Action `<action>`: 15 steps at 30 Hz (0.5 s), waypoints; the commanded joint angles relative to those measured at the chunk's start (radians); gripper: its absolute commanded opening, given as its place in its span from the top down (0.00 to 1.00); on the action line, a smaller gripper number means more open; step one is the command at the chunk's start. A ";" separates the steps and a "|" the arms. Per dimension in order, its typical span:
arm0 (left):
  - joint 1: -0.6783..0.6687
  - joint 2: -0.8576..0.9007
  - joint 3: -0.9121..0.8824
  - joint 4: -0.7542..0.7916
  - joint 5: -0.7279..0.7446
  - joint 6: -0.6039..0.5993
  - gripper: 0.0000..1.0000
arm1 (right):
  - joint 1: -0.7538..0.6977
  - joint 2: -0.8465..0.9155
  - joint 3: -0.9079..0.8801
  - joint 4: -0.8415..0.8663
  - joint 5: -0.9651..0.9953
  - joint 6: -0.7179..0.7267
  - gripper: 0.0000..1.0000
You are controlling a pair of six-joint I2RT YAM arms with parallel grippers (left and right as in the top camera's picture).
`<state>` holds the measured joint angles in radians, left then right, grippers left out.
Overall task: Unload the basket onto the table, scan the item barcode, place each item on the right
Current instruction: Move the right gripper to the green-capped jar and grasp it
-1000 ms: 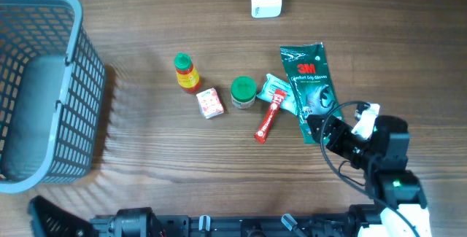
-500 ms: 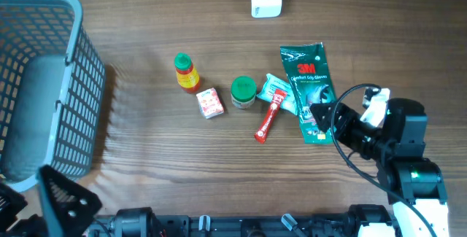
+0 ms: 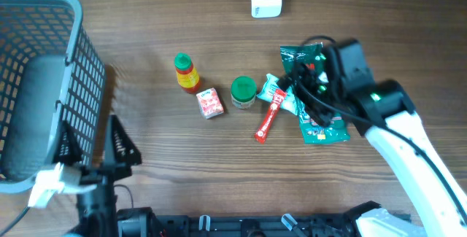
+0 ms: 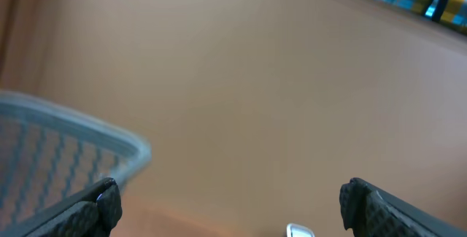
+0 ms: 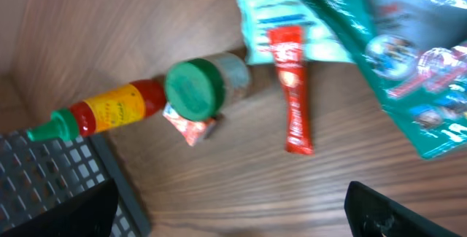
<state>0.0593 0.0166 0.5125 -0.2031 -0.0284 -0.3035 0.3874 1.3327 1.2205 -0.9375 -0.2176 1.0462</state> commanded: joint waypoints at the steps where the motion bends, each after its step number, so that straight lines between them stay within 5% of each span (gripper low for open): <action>1: 0.001 -0.004 -0.067 -0.029 0.058 -0.103 0.00 | 0.024 0.087 0.049 0.048 0.049 0.059 0.00; 8: 0.001 -0.004 -0.177 -0.070 0.115 -0.101 0.00 | 0.031 0.288 0.092 0.102 -0.105 0.303 0.01; 15: 0.001 -0.003 -0.263 -0.105 -0.033 -0.101 0.00 | 0.084 0.480 0.298 0.010 -0.091 0.444 0.00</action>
<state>0.0593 0.0166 0.2771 -0.3035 -0.0067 -0.3962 0.4507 1.7550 1.4269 -0.9134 -0.2989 1.3956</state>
